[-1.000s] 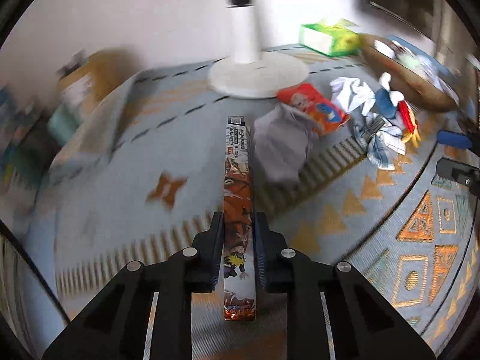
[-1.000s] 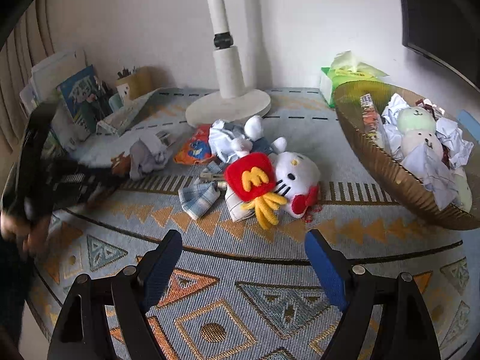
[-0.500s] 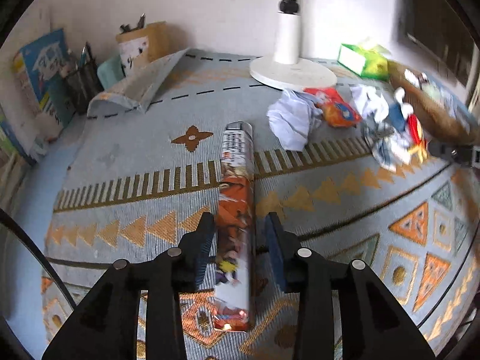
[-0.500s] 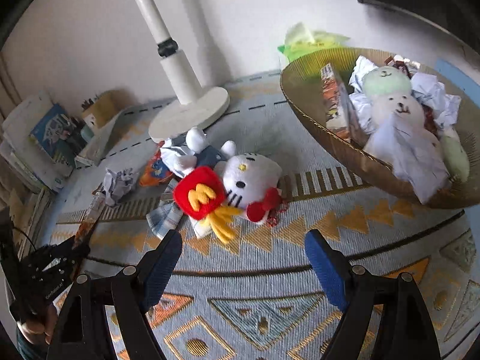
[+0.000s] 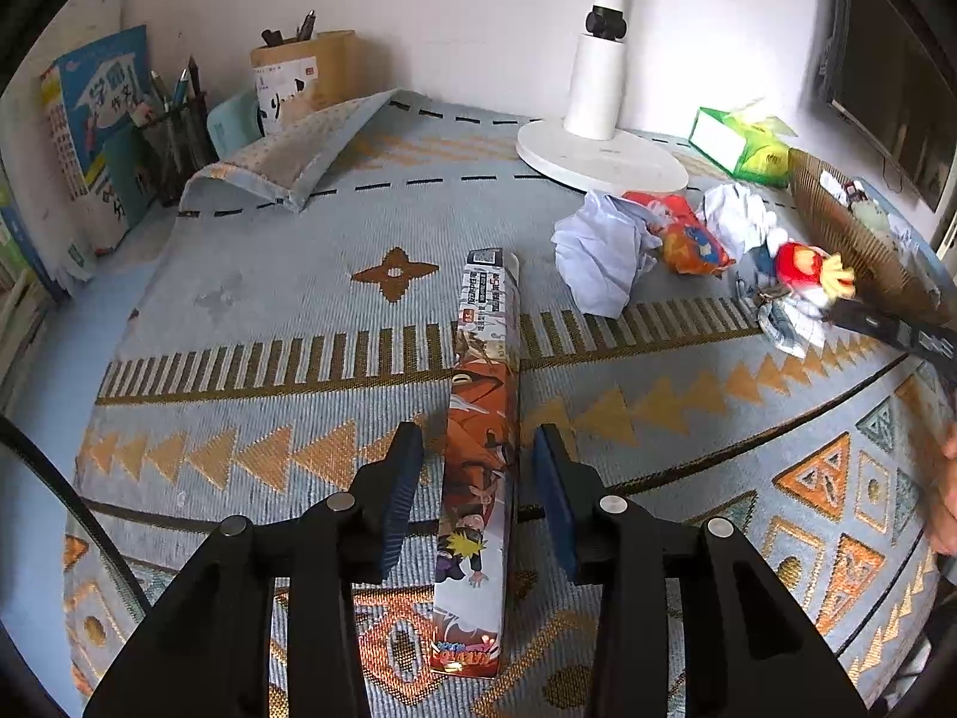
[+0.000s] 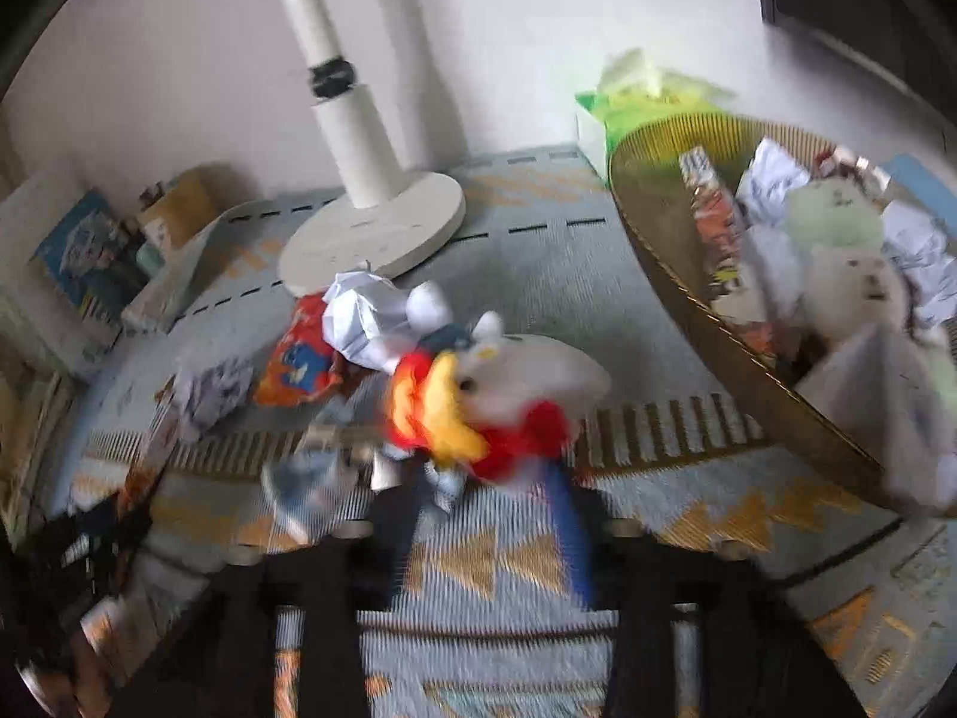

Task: Organize objects
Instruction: 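Grasp a long snack box from the rug with the left gripper, then hold the snack box in the left gripper while the right grasps the Hello Kitty plush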

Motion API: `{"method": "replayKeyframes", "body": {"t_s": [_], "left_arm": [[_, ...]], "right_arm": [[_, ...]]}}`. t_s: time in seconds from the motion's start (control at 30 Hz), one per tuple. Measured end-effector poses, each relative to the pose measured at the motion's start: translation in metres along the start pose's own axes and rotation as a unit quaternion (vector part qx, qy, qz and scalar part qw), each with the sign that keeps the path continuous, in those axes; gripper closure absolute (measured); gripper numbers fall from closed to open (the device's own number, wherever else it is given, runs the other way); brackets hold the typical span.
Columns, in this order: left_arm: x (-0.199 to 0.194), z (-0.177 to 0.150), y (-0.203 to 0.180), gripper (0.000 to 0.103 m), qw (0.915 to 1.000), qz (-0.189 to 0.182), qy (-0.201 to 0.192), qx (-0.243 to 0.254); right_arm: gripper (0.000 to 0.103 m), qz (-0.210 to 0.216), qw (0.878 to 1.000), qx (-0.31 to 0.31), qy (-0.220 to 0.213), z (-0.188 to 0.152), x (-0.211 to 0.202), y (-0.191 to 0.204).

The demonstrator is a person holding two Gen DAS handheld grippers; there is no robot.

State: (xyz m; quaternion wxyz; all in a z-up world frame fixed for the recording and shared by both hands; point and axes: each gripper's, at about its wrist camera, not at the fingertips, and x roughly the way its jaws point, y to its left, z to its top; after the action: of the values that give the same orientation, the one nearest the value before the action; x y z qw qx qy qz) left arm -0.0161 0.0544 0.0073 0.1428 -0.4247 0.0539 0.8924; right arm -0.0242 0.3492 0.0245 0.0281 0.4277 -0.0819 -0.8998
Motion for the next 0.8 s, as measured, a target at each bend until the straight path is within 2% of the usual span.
{"method": "replayKeyframes", "body": {"t_s": [0.03, 0.13, 0.23, 0.3, 0.33, 0.37, 0.43, 0.53, 0.67, 0.8], "left_arm": [[0.000, 0.000, 0.000, 0.067, 1.0000, 0.001, 0.000, 0.001], [0.000, 0.000, 0.000, 0.067, 1.0000, 0.000, 0.000, 0.000], [0.000, 0.000, 0.001, 0.067, 1.0000, 0.003, 0.000, 0.003], [0.000, 0.000, 0.001, 0.067, 1.0000, 0.002, 0.000, 0.002], [0.000, 0.000, 0.000, 0.067, 1.0000, 0.002, 0.000, 0.002], [0.000, 0.000, 0.000, 0.067, 1.0000, 0.001, 0.000, 0.002], [0.000, 0.000, -0.001, 0.067, 1.0000, 0.001, 0.000, 0.002], [0.000, -0.001, -0.002, 0.067, 1.0000, 0.002, 0.000, 0.002], [0.000, -0.001, -0.002, 0.067, 1.0000, 0.002, 0.000, 0.002], [0.000, -0.001, -0.002, 0.067, 1.0000, 0.001, 0.000, 0.001]], "right_arm": [[0.092, 0.002, 1.000, -0.014, -0.004, -0.006, -0.008, 0.001], [0.092, -0.005, 0.999, -0.042, -0.013, -0.025, -0.034, -0.001], [0.090, 0.017, 0.998, -0.054, 0.006, -0.038, -0.050, -0.003], [0.080, 0.021, 0.998, -0.052, 0.027, -0.035, -0.049, -0.005], [0.065, 0.029, 0.998, -0.050, 0.036, -0.029, -0.045, -0.005], [0.044, 0.033, 0.997, -0.048, 0.041, -0.024, -0.042, -0.005], [0.025, 0.036, 0.998, -0.042, 0.036, -0.011, -0.035, -0.002], [0.025, 0.021, 0.999, -0.030, 0.023, 0.007, -0.024, 0.002], [0.024, 0.032, 0.998, 0.001, 0.049, 0.025, 0.009, -0.006], [0.025, 0.009, 1.000, -0.009, 0.029, 0.037, 0.028, -0.001]]}}
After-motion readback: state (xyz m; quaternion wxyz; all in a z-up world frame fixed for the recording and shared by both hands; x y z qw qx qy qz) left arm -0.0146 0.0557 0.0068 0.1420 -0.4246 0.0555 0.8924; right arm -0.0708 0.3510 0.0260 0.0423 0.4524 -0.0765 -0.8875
